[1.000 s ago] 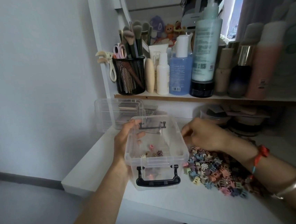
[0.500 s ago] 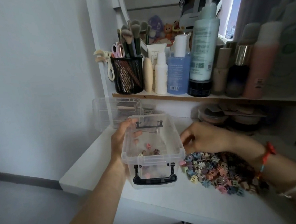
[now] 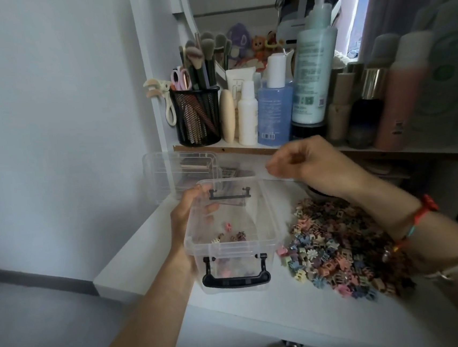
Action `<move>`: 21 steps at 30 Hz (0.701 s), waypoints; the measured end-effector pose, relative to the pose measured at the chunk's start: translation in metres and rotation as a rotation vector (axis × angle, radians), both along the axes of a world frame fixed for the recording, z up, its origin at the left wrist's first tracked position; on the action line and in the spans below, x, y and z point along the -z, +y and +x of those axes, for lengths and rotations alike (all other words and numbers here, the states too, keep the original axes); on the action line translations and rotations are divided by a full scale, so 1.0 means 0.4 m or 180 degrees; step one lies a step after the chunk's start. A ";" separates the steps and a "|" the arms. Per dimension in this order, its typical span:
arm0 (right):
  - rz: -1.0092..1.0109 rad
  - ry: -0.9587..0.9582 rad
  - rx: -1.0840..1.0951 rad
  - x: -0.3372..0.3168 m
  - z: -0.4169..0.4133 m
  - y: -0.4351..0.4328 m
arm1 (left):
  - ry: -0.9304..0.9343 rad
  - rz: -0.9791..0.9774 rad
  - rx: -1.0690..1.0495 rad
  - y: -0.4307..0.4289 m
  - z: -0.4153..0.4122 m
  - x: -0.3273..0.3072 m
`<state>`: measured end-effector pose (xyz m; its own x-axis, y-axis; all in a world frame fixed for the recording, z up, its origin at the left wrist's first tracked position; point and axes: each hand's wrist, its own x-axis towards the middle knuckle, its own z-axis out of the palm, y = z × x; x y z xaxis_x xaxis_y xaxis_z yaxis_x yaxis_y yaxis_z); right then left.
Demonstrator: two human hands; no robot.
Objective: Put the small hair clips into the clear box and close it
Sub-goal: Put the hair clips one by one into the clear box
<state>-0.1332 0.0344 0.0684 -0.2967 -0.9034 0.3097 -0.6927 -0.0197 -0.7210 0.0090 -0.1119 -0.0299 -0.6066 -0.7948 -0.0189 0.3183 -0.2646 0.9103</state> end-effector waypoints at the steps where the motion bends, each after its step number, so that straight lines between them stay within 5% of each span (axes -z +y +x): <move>1: 0.0234 0.0243 0.0049 0.014 -0.006 0.005 | 0.0008 0.0018 0.0024 0.003 0.001 -0.003; 5: 0.1465 0.0818 -0.0357 0.085 0.012 0.017 | 0.0038 0.0006 0.0007 0.004 -0.001 -0.005; 9: 0.1701 0.1209 -0.0385 0.105 0.022 0.010 | -0.0037 -0.0079 -0.0082 0.009 -0.001 -0.001; 15: 0.0381 0.0144 0.0427 0.028 0.000 -0.005 | -0.0021 -0.0088 -0.0080 0.008 0.000 -0.004; 18: -0.0420 -0.0523 0.0253 -0.010 0.034 -0.016 | 0.0059 -0.0028 -0.0033 0.013 0.005 -0.009; 21: -0.0449 -0.0583 -0.0060 -0.020 0.063 -0.025 | 0.0090 -0.0034 -0.0080 0.024 0.000 -0.008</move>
